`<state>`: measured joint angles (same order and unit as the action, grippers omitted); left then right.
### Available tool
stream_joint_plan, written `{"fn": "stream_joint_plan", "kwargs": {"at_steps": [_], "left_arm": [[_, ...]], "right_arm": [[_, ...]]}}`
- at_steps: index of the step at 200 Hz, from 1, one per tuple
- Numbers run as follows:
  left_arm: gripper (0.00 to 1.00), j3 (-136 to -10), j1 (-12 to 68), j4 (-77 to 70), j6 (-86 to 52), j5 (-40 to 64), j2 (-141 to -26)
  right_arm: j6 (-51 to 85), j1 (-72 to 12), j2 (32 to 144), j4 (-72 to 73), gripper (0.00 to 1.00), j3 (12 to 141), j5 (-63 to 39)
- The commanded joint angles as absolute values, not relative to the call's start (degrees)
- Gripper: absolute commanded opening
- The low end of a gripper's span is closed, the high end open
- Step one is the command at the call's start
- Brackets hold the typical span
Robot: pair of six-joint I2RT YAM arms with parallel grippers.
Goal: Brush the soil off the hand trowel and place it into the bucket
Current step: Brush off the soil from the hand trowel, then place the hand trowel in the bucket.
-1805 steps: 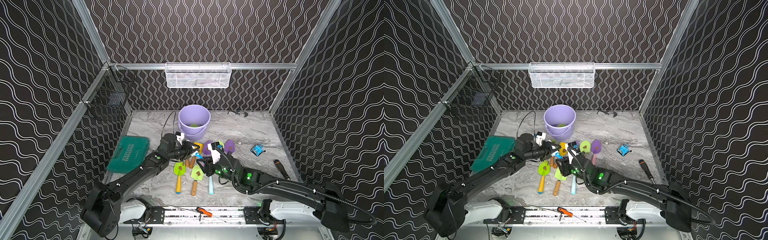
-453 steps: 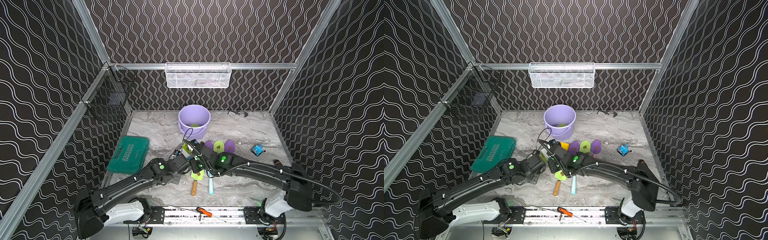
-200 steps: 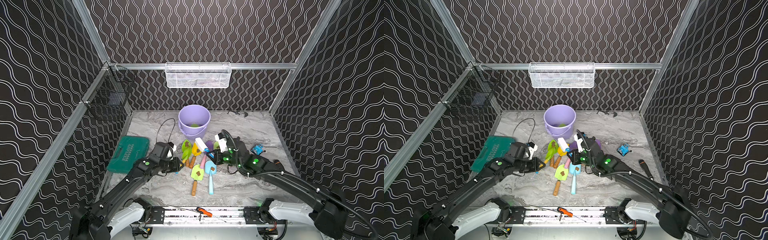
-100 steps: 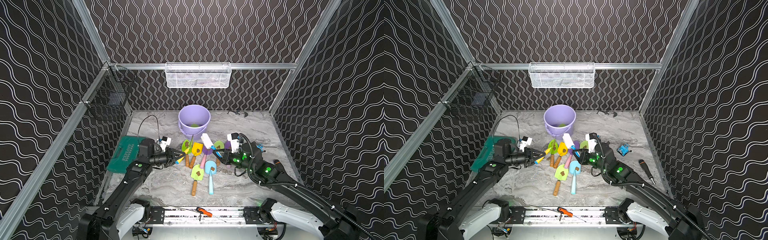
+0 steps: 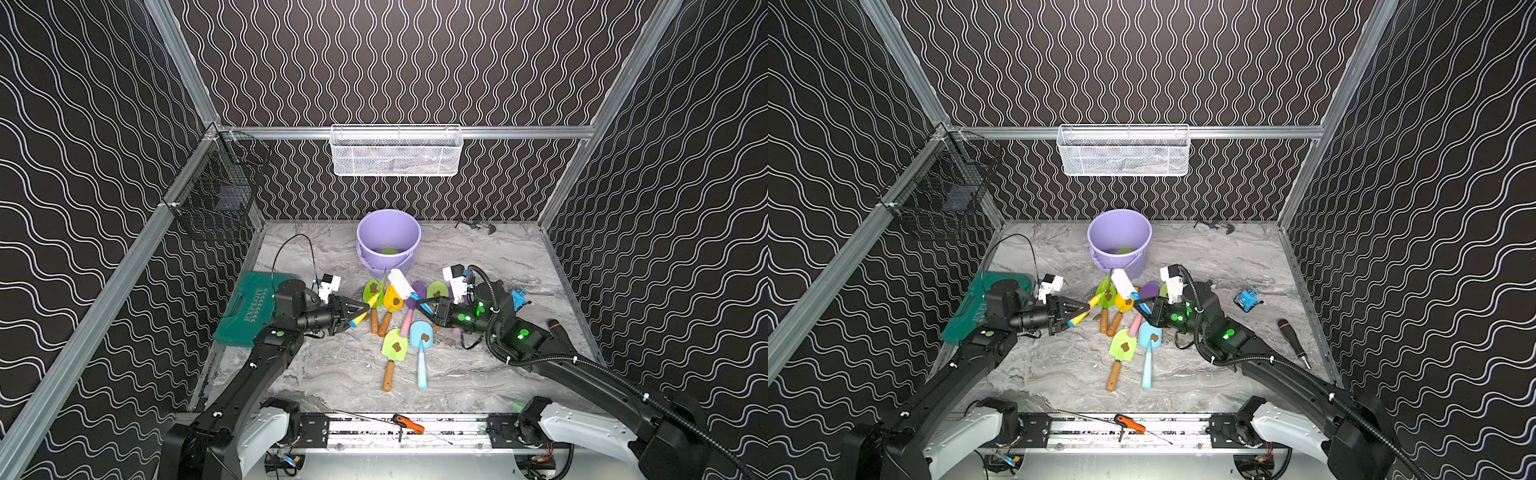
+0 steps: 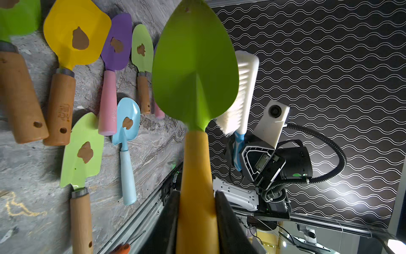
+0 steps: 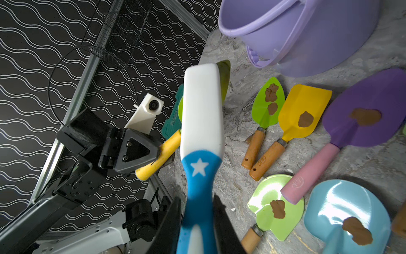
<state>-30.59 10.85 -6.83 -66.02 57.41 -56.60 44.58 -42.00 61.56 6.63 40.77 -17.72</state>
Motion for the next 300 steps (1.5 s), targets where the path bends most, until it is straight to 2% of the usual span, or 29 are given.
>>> {"fn": "stream_joint_plan", "kwargs": {"at_steps": [1, 112, 146, 162, 189, 211, 275, 300], "left_arm": [[0.0, -29.94, 10.72, -10.54, -66.62, 58.36, -56.6], [0.0, -29.66, 10.57, -13.84, -69.08, 58.67, -56.67], [0.0, -30.78, 10.12, -10.94, -67.31, 58.23, -56.6], [0.0, -33.49, 10.09, -2.02, -60.75, 56.49, -56.59], [0.0, -44.59, 10.11, 23.6, -39.6, 45.36, -58.45], [0.0, -51.77, 10.3, 32.99, -30.99, 34.24, -60.67], [0.0, -74.0, 18.45, 41.98, -21.18, 5.66, -75.35], [0.0, -79.52, 19.34, 41.84, -19.95, 3.17, -80.13]], "right_arm": [[45.57, -42.01, 62.15, 11.15, 0.0, 40.94, -18.9], [49.51, -44.41, 66.02, 19.09, 0.0, 34.81, -20.46], [48.13, -46.14, 66.94, 16.01, 0.0, 34.51, -17.41], [47.9, -46.14, 66.71, 16.48, 0.0, 33.99, -16.65], [45.74, -46.07, 65.84, 11.59, 0.0, 35.67, -13.1], [44.24, -45.62, 63.22, 7.16, 0.0, 36.24, -7.29], [40.56, -45.35, 60.83, -0.85, 0.0, 39.4, -2.51], [40.18, -45.35, 60.02, -1.64, 0.0, 39.54, -2.05]]}}
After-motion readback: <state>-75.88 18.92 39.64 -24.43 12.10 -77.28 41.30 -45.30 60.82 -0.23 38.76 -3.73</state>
